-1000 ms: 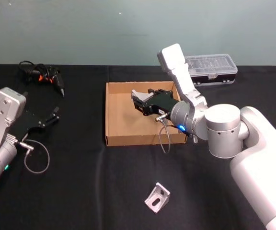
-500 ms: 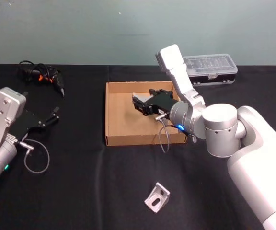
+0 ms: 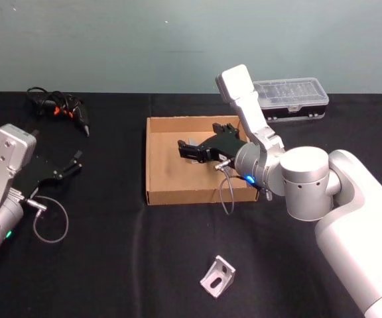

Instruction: Use one hand to pick up the angle iron from the table and place it into the box.

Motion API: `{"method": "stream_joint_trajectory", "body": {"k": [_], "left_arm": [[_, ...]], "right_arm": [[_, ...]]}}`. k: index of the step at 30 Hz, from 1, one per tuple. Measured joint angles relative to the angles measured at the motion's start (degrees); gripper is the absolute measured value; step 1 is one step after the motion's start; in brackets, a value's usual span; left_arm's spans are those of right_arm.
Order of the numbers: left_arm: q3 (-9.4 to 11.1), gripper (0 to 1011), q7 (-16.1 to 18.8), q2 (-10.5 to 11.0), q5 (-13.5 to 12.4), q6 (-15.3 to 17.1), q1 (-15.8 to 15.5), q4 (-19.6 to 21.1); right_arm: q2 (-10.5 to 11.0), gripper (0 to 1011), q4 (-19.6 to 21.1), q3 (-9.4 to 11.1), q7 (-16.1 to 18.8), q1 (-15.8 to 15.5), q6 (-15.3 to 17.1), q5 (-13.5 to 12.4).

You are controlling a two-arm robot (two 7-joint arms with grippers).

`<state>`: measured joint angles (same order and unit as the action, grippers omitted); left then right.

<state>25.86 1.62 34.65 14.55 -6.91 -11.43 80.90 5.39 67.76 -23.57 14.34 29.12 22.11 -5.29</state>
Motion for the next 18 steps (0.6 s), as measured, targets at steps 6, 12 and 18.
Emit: {"method": "stream_joint_trajectory", "body": {"k": [6,12,18], "left_arm": [[0.0,1004,0.0,0.0,0.0,0.0,0.0,0.0],[0.0,1005,0.0,0.0,0.0,0.0,0.0,0.0],[0.0,1004,0.0,0.0,0.0,0.0,0.0,0.0]], "right_arm": [[0.0,1002,0.0,0.0,0.0,0.0,0.0,0.0],[0.6,1003,1.9,0.4,0.7,-0.9,0.2,0.0],[3.3,1003,9.3,1.2,2.8,-4.5,2.9,-0.4]]}}
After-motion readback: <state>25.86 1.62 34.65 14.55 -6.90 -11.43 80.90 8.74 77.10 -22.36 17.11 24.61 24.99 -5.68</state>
